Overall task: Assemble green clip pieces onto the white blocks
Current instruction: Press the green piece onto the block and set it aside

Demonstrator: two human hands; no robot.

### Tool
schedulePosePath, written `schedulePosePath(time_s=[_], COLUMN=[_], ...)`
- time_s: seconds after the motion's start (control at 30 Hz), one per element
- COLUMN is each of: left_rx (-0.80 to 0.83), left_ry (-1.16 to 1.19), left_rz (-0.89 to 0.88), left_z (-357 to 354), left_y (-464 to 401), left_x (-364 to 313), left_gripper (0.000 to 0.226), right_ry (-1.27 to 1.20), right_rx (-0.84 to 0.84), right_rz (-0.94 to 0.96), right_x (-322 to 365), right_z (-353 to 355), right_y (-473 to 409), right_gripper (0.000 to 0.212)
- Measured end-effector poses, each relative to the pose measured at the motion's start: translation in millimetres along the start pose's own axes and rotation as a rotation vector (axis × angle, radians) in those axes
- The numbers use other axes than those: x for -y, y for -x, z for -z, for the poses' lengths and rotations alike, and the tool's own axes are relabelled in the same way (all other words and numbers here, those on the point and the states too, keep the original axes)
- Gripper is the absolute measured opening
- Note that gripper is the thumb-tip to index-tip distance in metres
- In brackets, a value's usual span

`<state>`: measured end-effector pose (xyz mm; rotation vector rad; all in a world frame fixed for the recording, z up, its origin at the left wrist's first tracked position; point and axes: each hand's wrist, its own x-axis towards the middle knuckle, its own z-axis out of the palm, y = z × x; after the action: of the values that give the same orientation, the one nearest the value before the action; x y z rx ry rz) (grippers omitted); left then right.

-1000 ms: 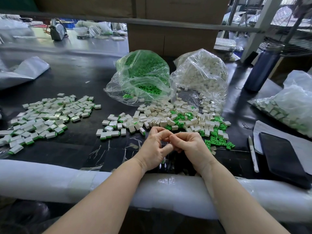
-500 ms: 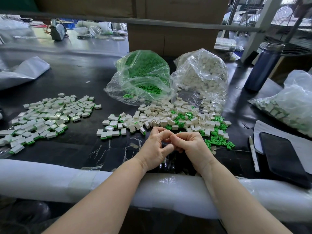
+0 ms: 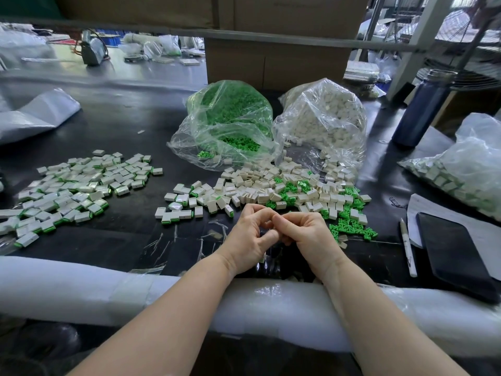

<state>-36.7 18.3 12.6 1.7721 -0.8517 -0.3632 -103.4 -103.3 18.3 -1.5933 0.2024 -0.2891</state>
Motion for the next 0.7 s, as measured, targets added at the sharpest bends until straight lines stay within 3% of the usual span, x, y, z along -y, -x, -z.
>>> schedulePosePath(time_s=[0.13,0.2,0.3,0.53,0.7], left_rx=[-0.067,-0.107,-0.131,-0.112,-0.093], left_ry=[0.028,0.014,-0.007,-0.043,-0.044], left_rz=[0.011,0.015,0.017,0.044,0.060], left_z=[0.2,0.9,1.8,1.4,0.7], left_y=[-1.7,-2.8,-3.6,-1.8,-1.1], left_x=[1.3,3.0,3.6,3.1,1.4], left_gripper=[0.006,0.003,0.004,0.008,0.017], right_ry=[0.011,-0.047,0.030,0.325,0.421], right_rx=[-0.024,-0.078,-0.145,-0.199,-0.201], right_rz=[0.003,-0.002,0.037,0.166,0.132], right_x=[0.7,0.1,-1.8,-0.7,-1.9], right_z=[-2.8,-1.6,0.1,0.2,-1.6], right_y=[-1.1,-2.0,-2.2,-1.9,-4.3], right_gripper=[0.028,0.022,0.007,0.012,0.010])
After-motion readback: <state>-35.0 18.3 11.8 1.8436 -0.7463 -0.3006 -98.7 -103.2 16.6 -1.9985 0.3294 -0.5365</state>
